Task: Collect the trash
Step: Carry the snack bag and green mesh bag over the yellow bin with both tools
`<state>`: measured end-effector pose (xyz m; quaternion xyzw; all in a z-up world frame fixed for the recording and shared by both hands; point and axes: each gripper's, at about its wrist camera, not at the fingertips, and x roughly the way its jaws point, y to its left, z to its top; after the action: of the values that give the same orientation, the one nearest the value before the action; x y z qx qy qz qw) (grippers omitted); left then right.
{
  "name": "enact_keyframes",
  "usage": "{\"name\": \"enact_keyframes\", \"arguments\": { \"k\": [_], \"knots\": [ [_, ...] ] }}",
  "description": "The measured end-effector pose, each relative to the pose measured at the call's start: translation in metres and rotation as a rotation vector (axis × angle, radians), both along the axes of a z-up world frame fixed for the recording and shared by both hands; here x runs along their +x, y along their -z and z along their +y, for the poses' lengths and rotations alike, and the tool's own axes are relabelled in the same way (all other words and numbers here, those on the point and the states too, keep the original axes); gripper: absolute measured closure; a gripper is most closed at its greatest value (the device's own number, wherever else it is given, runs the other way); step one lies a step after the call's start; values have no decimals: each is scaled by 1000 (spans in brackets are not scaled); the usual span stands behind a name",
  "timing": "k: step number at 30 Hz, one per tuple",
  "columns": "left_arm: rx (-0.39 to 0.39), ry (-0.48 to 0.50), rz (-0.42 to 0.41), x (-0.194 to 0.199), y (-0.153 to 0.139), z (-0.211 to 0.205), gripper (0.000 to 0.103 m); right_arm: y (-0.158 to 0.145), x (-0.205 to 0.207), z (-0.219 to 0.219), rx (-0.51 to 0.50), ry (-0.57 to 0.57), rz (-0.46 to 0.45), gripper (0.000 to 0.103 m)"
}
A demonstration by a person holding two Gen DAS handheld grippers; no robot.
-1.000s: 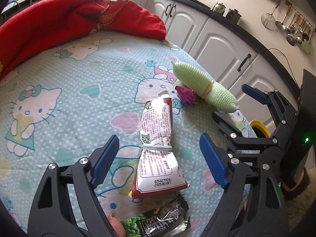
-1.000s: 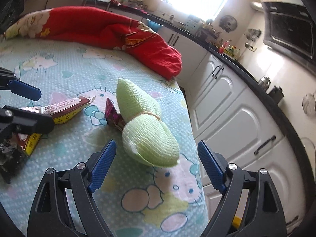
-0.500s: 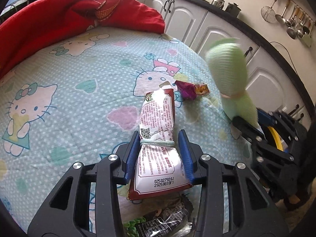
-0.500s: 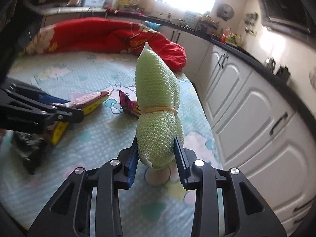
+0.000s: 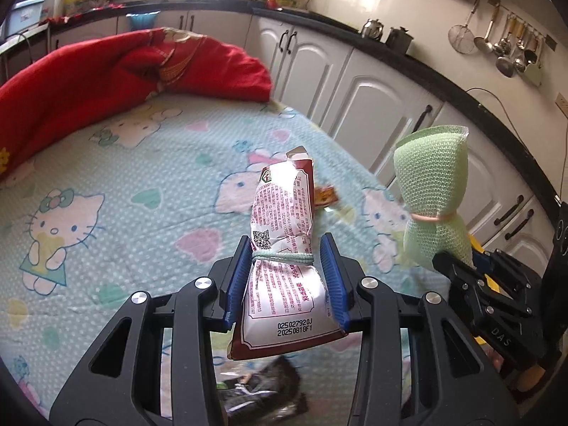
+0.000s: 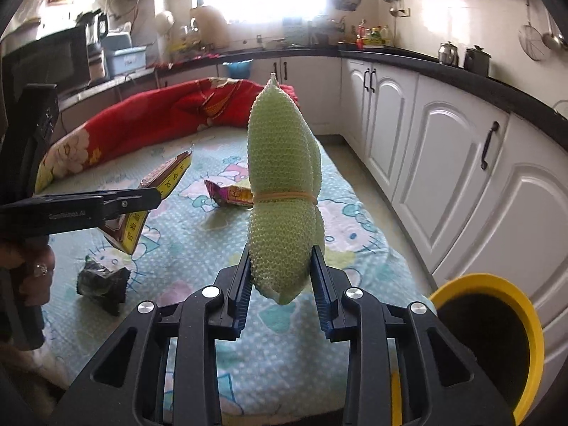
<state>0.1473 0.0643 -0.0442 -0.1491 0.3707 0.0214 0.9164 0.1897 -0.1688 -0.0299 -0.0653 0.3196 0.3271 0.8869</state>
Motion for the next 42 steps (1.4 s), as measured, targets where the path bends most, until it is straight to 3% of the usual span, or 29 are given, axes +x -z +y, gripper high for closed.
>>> {"name": "enact_keyframes", "arguments": {
  "k": [17,42],
  "knots": [
    [30,111,-85,10,-27,-64,71,-12,-4,-76,20,139,-9,73],
    [42,300,-112,30,-30,-162,71,11,-10,-182,44,366,53,73]
  ]
}}
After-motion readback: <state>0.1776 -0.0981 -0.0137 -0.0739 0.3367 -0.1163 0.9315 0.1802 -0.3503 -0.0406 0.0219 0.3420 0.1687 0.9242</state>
